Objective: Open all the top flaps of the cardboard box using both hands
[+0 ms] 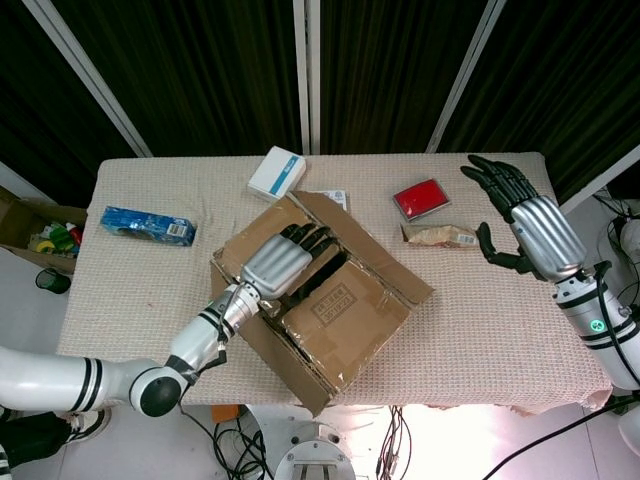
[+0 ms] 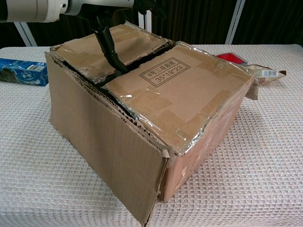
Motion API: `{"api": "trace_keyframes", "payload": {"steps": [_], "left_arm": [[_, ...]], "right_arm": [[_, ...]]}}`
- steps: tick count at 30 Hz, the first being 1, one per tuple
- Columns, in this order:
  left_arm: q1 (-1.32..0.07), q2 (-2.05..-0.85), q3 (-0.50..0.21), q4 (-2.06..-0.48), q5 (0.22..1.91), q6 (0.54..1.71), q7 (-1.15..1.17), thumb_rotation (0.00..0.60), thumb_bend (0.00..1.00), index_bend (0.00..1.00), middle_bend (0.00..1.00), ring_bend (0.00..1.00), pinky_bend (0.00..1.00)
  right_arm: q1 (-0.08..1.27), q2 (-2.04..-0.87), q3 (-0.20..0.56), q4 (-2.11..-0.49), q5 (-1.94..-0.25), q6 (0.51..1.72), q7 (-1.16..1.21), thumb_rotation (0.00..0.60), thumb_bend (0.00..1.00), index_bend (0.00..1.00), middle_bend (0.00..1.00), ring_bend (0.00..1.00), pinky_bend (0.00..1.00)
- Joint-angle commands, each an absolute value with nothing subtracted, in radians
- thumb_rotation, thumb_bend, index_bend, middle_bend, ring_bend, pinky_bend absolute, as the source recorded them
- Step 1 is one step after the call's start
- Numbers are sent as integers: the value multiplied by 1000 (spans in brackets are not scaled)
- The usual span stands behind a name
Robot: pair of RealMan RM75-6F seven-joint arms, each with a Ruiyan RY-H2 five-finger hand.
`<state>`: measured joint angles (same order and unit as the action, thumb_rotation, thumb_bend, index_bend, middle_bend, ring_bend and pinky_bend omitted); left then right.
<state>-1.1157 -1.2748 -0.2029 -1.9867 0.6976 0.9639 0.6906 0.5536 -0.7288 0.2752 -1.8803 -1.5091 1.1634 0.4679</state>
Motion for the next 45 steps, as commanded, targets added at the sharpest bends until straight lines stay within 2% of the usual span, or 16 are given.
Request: {"api": "trace_keyframes", "payload": {"steps": [1, 5, 13, 17, 25, 31, 35, 39, 45], "left_arm": [[-1140, -1290, -201, -1999, 655, 980, 704, 489, 61, 0, 0, 0, 134], [-1154, -1308, -190, -2002, 647, 1030, 739, 465, 61, 0, 0, 0, 128], [-1176, -1391, -112, -1970, 639, 1142, 897, 462, 61, 0, 0, 0, 106], [-1180, -1426, -101, -1952, 645, 1192, 947, 466, 65, 0, 0, 0, 104], [-1172, -1484, -65, -1908, 719, 1335, 1097, 464, 121, 0, 0, 0, 102], [-1165, -1509, -39, -1903, 744, 1400, 1215, 460, 195, 0, 0, 0, 102], [-1156, -1522, -36, -1914, 773, 1452, 1277, 466, 294, 0, 0, 0, 103], [-1142, -1522, -43, -1939, 805, 1515, 1333, 468, 308, 0, 0, 0, 103], [-1120, -1508, -83, -1953, 821, 1563, 1355, 513, 336, 0, 0, 0, 103]], "right_arm": [[553, -728, 275, -1876, -1509, 1163, 473, 600, 684, 0, 18, 0, 0], [554, -729, 275, -1867, -1508, 1160, 481, 600, 684, 0, 19, 0, 0], [556, -744, 269, -1840, -1507, 1152, 487, 600, 684, 0, 19, 0, 0], [557, -749, 270, -1826, -1492, 1146, 489, 600, 684, 0, 18, 0, 0], [556, -756, 266, -1808, -1492, 1144, 484, 600, 685, 0, 18, 0, 0], [559, -763, 262, -1802, -1497, 1137, 492, 600, 685, 0, 19, 0, 0], [562, -768, 259, -1798, -1502, 1133, 488, 600, 685, 0, 18, 0, 0], [561, -769, 260, -1799, -1503, 1138, 487, 600, 685, 0, 18, 0, 0], [560, -769, 259, -1803, -1507, 1142, 486, 600, 684, 0, 18, 0, 0]]}}
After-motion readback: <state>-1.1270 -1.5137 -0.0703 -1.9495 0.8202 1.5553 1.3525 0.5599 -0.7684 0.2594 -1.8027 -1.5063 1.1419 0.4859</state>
